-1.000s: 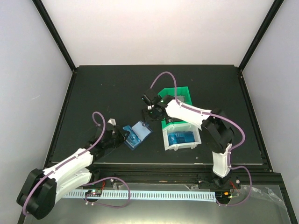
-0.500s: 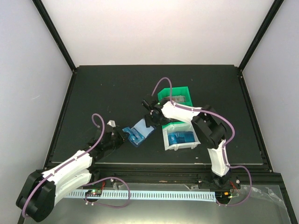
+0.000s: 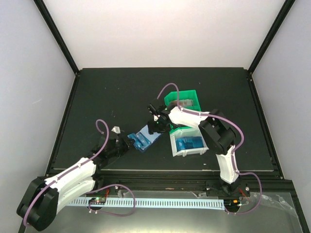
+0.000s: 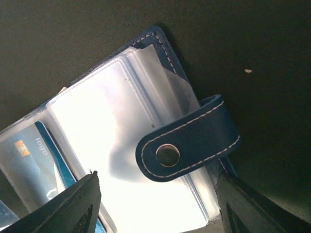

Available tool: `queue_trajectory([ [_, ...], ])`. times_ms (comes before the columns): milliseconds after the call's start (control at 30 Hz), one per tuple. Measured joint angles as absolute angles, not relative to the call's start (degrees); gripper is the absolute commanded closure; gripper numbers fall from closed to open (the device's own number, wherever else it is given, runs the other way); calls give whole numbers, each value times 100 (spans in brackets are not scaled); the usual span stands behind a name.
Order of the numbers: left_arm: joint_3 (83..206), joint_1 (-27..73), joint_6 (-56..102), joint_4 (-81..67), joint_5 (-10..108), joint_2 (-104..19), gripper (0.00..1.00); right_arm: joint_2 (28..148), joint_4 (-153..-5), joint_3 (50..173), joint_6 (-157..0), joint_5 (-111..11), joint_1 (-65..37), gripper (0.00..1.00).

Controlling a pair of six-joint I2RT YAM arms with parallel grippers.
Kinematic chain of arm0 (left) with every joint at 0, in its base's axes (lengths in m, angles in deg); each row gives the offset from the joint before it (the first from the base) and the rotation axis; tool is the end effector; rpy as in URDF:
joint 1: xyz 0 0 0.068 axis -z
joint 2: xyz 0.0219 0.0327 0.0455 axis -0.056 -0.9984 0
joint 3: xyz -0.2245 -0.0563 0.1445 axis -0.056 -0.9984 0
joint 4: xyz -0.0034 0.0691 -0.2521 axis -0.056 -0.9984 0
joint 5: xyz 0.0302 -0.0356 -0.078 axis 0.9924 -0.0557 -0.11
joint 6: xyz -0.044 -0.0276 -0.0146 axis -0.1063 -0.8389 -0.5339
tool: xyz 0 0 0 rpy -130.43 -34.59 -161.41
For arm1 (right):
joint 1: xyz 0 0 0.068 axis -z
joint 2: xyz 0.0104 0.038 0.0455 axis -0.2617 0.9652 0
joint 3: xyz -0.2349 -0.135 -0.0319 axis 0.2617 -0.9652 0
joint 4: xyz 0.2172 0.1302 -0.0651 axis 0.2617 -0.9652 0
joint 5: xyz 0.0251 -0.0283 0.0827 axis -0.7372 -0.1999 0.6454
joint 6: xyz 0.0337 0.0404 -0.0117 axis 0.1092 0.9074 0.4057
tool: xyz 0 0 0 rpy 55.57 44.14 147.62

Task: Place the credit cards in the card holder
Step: Insert the credit card into the card holder.

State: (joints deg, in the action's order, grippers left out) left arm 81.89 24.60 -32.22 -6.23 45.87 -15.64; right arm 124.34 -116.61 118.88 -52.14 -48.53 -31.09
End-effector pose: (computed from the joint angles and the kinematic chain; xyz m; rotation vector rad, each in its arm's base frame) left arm 0.1398 -0.0818 0.1396 -0.6957 2.3337 -1.0737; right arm 0.2800 0.3011 0.1559 -0.3729 2.9462 0.4837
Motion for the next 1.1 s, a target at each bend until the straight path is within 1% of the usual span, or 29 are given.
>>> queue_trajectory([
  [200, 8130, 2460, -3253, -394, 4579, -1555, 98, 12286, -11239, 11517, -5044, -4354, -3048, 40],
  [333, 8030, 2460, -3283, -210, 4570, -1557, 98, 12179, -10990, 11265, -4803, -3959, -3048, 48],
  [400, 8001, 2460, -3287, -144, 4570, -1557, 98, 12168, -10951, 11202, -4685, -3814, -3050, 49],
  [500, 7940, 2460, -3287, 4, 4572, -1557, 98, 12168, -10942, 11182, -4585, -3736, -3050, 51],
  [700, 7787, 2425, -3281, 349, 4616, -1675, 98, 12174, -10997, 11178, -4563, -3795, -3102, 62],
  [867, 7593, 2410, -3279, 697, 4614, -1938, 98, 12185, -11060, 11178, -4609, -3858, -3142, 65],
  [1100, 7431, 2373, -3261, 1333, 4600, -2222, 98, 12201, -11082, 11189, -4615, -3860, -3140, 66],
])
